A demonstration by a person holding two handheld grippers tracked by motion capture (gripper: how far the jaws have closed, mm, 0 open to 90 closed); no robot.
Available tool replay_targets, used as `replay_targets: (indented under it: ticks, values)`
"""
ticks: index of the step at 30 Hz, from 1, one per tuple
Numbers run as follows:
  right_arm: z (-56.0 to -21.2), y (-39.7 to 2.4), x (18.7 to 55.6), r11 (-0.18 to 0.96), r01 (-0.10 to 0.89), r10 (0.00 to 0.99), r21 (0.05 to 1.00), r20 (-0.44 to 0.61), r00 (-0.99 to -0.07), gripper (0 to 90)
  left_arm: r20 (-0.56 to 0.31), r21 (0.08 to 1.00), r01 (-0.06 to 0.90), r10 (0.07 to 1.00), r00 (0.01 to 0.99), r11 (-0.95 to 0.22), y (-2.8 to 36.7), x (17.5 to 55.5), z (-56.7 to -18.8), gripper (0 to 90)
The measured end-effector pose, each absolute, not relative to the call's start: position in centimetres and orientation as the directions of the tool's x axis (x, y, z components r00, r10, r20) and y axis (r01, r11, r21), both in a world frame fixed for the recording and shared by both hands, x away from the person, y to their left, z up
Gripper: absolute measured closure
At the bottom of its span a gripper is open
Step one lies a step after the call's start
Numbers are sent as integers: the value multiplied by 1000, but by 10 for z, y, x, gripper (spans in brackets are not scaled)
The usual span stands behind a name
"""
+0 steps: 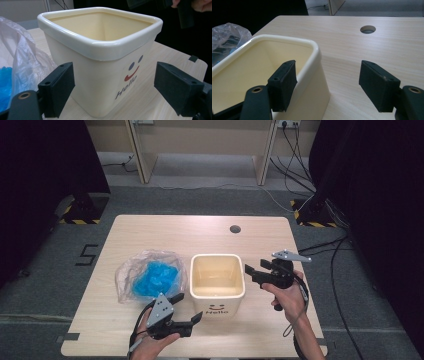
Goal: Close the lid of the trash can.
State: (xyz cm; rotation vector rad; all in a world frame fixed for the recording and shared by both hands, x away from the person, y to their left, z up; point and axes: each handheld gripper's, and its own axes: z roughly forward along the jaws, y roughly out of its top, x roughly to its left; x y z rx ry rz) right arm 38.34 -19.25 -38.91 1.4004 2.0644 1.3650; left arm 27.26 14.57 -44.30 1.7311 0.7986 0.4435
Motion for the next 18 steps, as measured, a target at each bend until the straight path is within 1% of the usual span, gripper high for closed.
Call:
replay_targets:
  ticks: [6, 18]
  values:
    - [-401, -201, 374, 53, 565, 836, 823, 273, -476, 281, -102, 952, 272, 694, 713, -139, 149, 268, -446, 158]
    - [-425, -215, 359, 23, 574, 840, 819, 295, -455, 270, -69, 945, 265, 673, 736, -193, 152, 260, -461, 155]
